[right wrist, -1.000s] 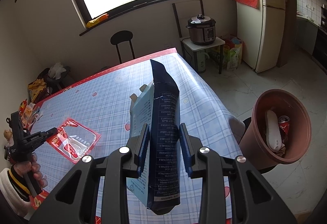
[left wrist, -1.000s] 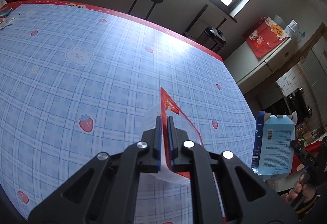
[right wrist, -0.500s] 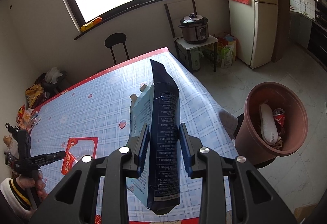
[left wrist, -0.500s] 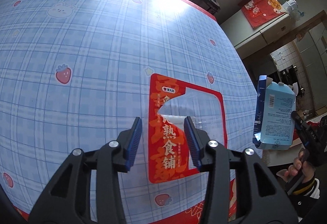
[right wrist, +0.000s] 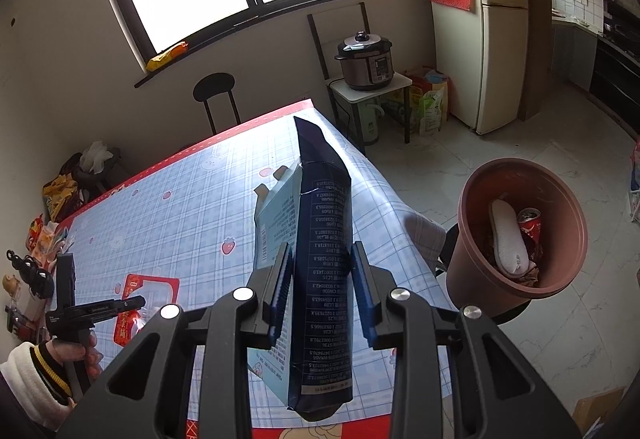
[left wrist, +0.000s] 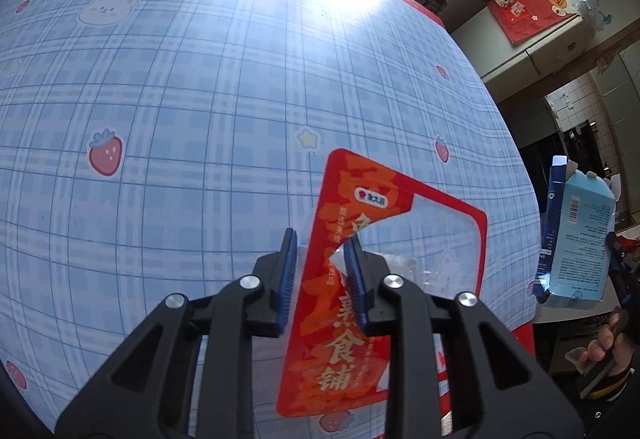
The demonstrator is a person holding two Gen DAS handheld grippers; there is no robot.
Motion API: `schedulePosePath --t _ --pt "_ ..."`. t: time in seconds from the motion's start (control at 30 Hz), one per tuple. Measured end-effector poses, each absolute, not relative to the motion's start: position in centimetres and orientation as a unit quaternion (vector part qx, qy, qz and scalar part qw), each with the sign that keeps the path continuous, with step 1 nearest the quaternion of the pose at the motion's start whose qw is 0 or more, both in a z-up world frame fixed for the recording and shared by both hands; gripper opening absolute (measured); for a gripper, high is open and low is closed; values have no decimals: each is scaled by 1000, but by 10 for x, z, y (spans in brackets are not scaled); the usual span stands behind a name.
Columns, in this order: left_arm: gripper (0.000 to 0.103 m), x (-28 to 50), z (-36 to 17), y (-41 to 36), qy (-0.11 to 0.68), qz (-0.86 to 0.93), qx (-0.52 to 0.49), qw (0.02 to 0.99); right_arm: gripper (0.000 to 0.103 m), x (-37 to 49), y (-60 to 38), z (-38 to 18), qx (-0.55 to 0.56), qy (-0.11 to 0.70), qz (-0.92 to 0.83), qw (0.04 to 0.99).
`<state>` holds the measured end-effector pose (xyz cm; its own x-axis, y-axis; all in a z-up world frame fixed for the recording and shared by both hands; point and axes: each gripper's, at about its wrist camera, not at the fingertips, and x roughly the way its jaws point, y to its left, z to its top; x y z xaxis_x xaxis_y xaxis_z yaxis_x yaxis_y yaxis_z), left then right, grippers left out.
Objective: Collect trash
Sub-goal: 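Drop the light-blue box into the bucket with the right gripper while left carries the tray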
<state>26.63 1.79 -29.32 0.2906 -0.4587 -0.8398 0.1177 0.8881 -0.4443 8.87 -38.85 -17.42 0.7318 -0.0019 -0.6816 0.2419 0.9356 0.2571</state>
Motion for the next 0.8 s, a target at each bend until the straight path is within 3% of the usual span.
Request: schedulePosePath --t 0.43,0.8 --pt "22 235 -191 65 452 -129 -174 865 31 85 -399 -152 172 323 -59 929" --pt "22 220 -98 13 362 -156 -147 907 31 51 -481 -111 166 262 -126 942"
